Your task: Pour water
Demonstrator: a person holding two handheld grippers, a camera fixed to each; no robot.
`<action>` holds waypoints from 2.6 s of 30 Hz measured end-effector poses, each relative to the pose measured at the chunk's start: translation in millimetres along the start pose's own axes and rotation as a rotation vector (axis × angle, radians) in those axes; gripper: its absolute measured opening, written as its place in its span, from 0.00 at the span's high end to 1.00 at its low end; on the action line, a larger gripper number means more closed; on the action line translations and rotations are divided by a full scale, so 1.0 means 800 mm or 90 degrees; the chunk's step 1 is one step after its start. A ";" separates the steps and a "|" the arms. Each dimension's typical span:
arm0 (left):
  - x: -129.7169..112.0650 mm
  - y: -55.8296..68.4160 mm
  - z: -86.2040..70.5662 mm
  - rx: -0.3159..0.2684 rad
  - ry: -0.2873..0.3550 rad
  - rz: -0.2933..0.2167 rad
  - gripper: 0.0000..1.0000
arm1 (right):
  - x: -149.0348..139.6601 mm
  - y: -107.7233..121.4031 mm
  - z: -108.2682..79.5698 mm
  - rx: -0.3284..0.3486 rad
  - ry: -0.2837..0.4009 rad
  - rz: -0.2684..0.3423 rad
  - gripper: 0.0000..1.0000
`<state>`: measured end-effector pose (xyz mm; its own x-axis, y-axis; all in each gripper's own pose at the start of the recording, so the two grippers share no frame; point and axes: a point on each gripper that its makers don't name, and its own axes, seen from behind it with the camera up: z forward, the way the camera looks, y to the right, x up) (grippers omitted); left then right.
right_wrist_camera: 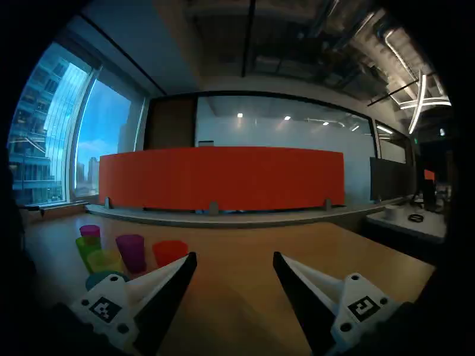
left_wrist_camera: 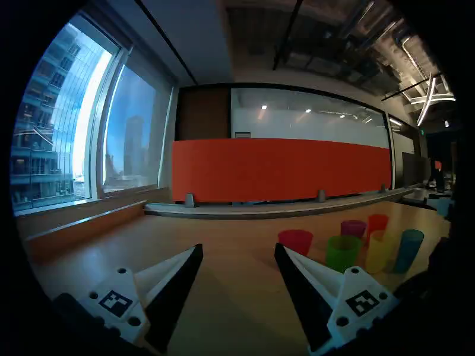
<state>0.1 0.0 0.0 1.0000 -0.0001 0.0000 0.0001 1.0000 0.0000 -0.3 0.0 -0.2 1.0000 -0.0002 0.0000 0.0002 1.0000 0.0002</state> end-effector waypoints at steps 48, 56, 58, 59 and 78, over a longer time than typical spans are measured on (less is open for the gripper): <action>0.247 0.030 0.034 -0.092 0.004 -0.019 0.10 | 0.202 -0.003 0.020 0.098 -0.037 0.003 0.01; 0.253 0.038 0.035 -0.110 -0.013 -0.019 0.11 | 0.216 -0.007 0.019 0.111 -0.038 0.008 0.00; 0.252 0.041 0.034 -0.120 -0.019 -0.024 0.11 | 0.215 -0.010 0.019 0.117 -0.040 0.010 0.00; 0.251 0.043 0.033 -0.124 -0.021 -0.027 0.10 | 0.215 -0.011 0.019 0.120 -0.041 0.010 0.00; 0.249 0.110 0.015 -0.293 -0.040 -0.017 0.11 | 0.218 -0.071 -0.004 0.305 -0.047 0.010 0.01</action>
<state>199.0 87.8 12.4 0.9977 -0.0110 0.0665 0.0394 0.8954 -0.4435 174.5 -56.5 -3.5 0.9972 -0.0026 0.0750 -0.0323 0.8872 0.4602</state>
